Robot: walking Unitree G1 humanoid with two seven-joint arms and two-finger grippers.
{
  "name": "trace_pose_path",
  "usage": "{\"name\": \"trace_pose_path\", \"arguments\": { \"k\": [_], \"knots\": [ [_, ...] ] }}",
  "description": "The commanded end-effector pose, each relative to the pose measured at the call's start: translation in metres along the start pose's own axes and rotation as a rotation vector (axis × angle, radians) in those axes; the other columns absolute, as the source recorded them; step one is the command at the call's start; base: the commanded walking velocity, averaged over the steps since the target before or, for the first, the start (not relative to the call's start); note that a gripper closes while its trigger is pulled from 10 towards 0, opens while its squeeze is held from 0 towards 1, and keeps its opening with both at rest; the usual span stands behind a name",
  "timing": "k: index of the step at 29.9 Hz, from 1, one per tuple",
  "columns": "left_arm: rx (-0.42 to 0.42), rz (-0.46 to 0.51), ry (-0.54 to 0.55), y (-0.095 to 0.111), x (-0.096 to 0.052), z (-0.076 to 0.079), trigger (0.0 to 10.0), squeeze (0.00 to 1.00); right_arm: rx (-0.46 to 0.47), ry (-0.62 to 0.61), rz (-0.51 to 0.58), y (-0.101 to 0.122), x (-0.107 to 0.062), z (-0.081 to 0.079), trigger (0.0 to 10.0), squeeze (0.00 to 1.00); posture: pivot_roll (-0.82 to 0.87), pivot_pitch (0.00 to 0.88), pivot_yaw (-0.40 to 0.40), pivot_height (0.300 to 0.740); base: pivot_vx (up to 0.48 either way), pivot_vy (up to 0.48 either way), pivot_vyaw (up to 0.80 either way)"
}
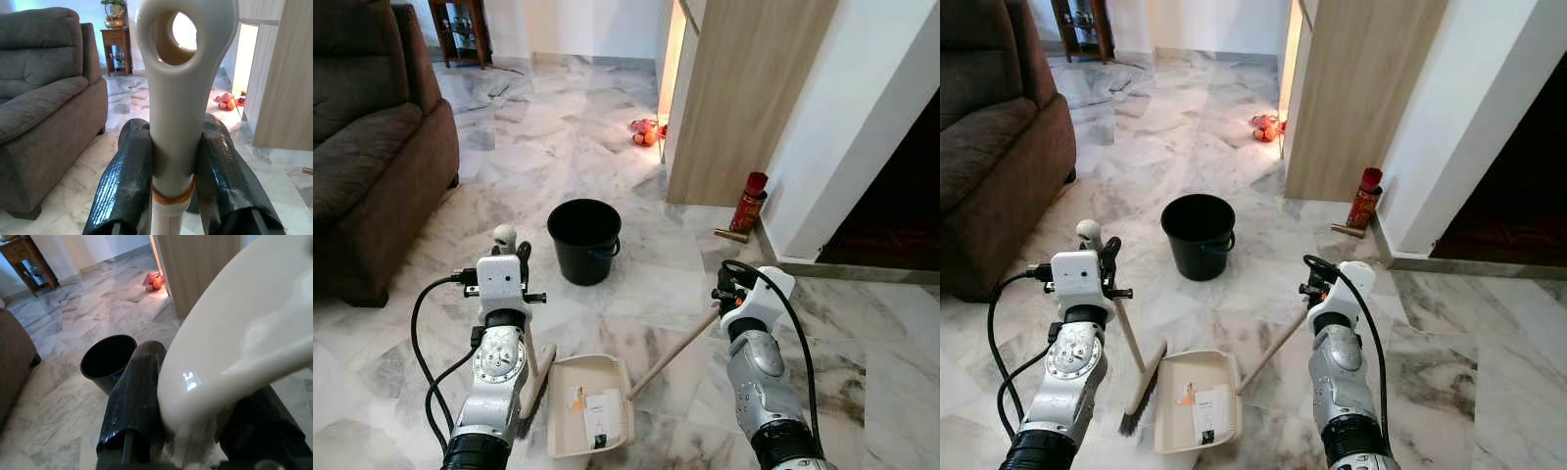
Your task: Sweep floor
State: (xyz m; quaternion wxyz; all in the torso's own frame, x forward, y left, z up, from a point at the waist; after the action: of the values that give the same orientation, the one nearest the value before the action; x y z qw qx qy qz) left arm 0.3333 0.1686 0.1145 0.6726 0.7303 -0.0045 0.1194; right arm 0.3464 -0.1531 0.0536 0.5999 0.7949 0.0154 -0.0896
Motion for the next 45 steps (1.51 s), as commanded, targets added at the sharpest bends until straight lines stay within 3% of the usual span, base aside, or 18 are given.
{"name": "trace_pose_path", "arguments": {
  "k": [1, 11, 45],
  "knots": [
    [-0.011, 0.036, -0.008, 0.0098, 0.0028, 0.0024, 10.0, 0.00, 0.019, 0.014, 0.047, 0.0126, 0.0033, -0.0042, 10.0, 0.00, 0.11, 0.000, -0.031, 0.740, 0.285, 0.000, 0.00],
    [-0.013, 0.026, -0.004, 0.0080, 0.0013, 0.0021, 10.0, 0.00, 0.003, 0.034, 0.043, 0.0108, 0.0020, -0.0082, 10.0, 0.00, 0.11, 0.000, -0.034, 0.740, 0.334, 0.000, 0.41],
    [-0.012, 0.023, -0.008, 0.0076, 0.0016, 0.0030, 10.0, 0.00, 0.008, 0.063, 0.019, 0.0074, 0.0024, -0.0122, 10.0, 0.00, 0.11, 0.000, -0.037, 0.740, 0.372, 0.000, 0.00]
  ]
}}
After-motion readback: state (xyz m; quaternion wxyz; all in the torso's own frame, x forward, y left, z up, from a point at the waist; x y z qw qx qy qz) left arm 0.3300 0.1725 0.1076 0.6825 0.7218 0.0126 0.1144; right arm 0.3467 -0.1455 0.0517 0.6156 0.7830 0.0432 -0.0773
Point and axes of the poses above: a point about 5 cm out from each wrist's last joint towards the gripper, its own x axis pointing out of the wrist towards the gripper, its own y axis along the axis of the wrist's last joint, z = x × y, the point moved 3 cm from there along x, pointing out of the wrist towards the gripper, and after that the axes turned 1 degree about -x, right-handed, at the moved point
